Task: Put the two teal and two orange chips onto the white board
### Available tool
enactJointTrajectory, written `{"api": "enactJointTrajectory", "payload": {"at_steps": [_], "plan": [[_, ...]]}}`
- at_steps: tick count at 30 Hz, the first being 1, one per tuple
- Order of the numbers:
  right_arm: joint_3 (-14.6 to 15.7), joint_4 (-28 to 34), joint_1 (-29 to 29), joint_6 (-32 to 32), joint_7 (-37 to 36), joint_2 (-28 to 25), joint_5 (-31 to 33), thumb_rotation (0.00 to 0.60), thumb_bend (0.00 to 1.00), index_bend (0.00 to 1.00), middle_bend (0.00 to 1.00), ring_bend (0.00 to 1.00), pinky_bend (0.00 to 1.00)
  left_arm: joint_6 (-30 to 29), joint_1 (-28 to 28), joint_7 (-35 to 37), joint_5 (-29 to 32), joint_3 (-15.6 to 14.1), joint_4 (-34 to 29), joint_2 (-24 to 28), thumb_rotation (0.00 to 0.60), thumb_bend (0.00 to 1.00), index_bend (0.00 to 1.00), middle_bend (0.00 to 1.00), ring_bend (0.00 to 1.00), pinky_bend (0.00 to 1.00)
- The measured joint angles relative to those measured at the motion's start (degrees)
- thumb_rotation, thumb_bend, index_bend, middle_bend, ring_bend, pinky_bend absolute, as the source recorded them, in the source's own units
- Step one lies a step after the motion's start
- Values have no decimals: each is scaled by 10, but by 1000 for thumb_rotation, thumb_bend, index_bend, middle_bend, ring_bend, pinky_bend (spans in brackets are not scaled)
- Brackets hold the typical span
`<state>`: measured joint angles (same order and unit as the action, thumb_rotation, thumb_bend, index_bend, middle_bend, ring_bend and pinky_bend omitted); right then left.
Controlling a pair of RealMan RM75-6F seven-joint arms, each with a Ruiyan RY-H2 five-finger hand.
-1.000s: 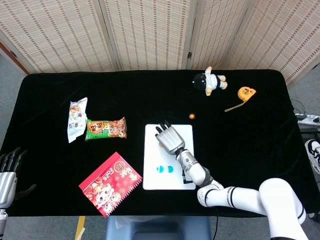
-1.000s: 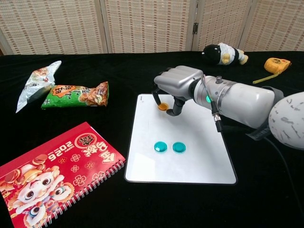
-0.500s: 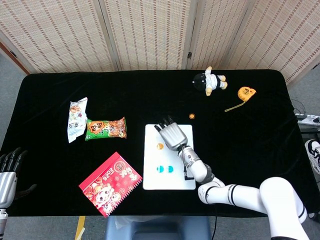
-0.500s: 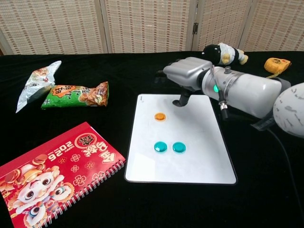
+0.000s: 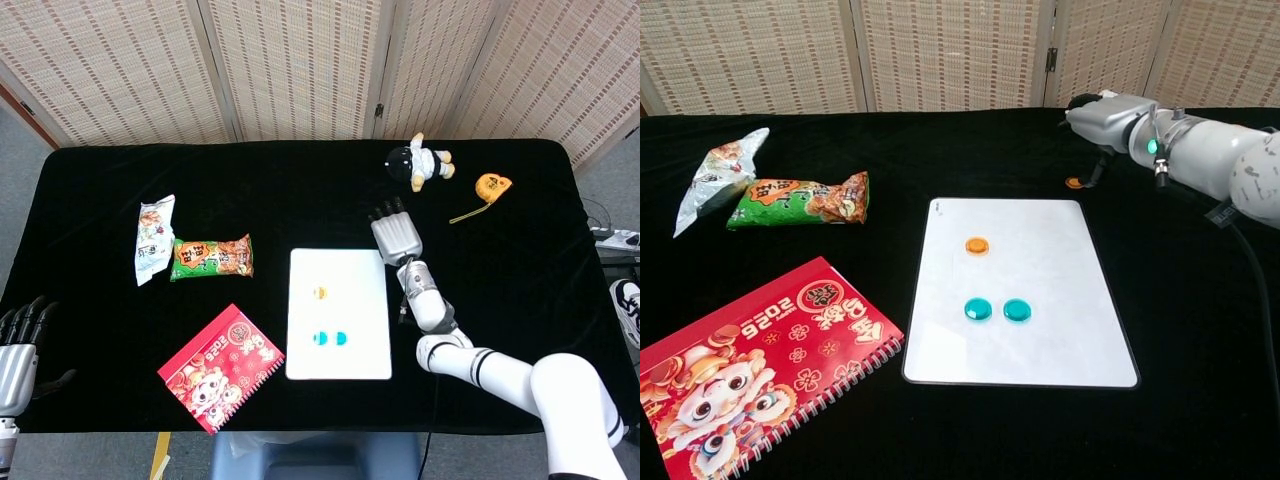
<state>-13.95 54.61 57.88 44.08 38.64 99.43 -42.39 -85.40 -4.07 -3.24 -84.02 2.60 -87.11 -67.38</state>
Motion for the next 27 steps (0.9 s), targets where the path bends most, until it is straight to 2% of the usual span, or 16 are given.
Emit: {"api": "enactJointTrajectory", "payload": {"at_steps": [14, 20, 27], "plan": [[-17, -201, 45, -101, -6, 89, 42, 600, 291, 270, 142, 61, 0, 6, 5, -14, 14, -2, -15, 8, 600, 98, 0, 0, 0, 0], [-24, -249, 61, -131, -8, 115, 40, 600, 291, 300, 143, 62, 0, 8, 4, -14, 15, -1, -14, 8, 600, 98, 0, 0, 0, 0], [-30, -269, 69, -140, -8, 128, 29, 600, 292, 313, 145, 58, 0, 11, 3, -10, 17, 0, -10, 5, 600, 98, 0, 0, 0, 0]]}}
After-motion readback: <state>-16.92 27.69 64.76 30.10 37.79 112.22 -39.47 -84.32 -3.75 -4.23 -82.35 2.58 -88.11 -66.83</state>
